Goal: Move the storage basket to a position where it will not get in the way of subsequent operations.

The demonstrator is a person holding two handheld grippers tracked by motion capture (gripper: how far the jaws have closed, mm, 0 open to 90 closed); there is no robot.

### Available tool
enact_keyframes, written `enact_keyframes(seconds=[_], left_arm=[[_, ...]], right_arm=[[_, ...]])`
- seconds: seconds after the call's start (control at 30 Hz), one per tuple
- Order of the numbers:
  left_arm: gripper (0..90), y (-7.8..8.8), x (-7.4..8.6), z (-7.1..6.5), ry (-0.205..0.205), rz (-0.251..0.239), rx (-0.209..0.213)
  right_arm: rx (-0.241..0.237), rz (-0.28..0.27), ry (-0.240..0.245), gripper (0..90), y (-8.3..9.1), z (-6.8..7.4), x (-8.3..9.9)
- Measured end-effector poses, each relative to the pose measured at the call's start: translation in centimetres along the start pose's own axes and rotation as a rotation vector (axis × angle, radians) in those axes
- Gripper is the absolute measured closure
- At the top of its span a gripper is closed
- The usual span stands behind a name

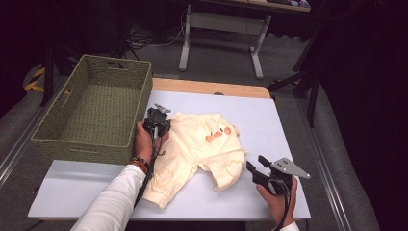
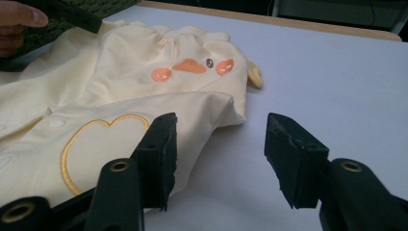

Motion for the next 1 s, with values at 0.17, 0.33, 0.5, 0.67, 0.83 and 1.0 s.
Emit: enact_keyframes(seconds=[0.17,0.33,0.5,0.67,0.83,1.0], left_arm=[[71.4,2.5,-0.6,-1.2,-0.072,-0.105,-0.007],[68.2,4.5,0.0,-3.0,-0.154,-0.145,0.050],[61.9,6.5,2.7,-4.8,-0.276,-0.208,0.093],[58.3,8.2,5.5,-5.6,-0.392,-0.215,0.088],[50.2,9.7,8.2,-5.7,-0.457,-0.187,0.126],[41.4,10.5,11.5,-5.2,-0.504,-0.164,0.167]], right_arm=[[-0.009,0.020,0.036,47.7,-0.5,0.7,0.3],[-0.019,0.046,0.050,47.9,-1.2,1.1,0.5],[-0.030,0.048,0.079,47.8,-1.3,1.6,0.6],[-0.042,0.066,0.091,46.7,-1.9,2.2,0.9],[-0.050,0.082,0.116,46.0,-2.6,3.3,1.0],[-0.050,0.106,0.101,44.2,-3.1,3.4,1.2]])
Point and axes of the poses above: each handheld gripper's, and its own axes: y roughly backward along the jaws, x roughly out of its underside, z roughly to its left, the point moved 5 cm from there along -y, roughly forward along the jaws, and after that the axes turned 11 degrees about z, right-handed, at the moved point
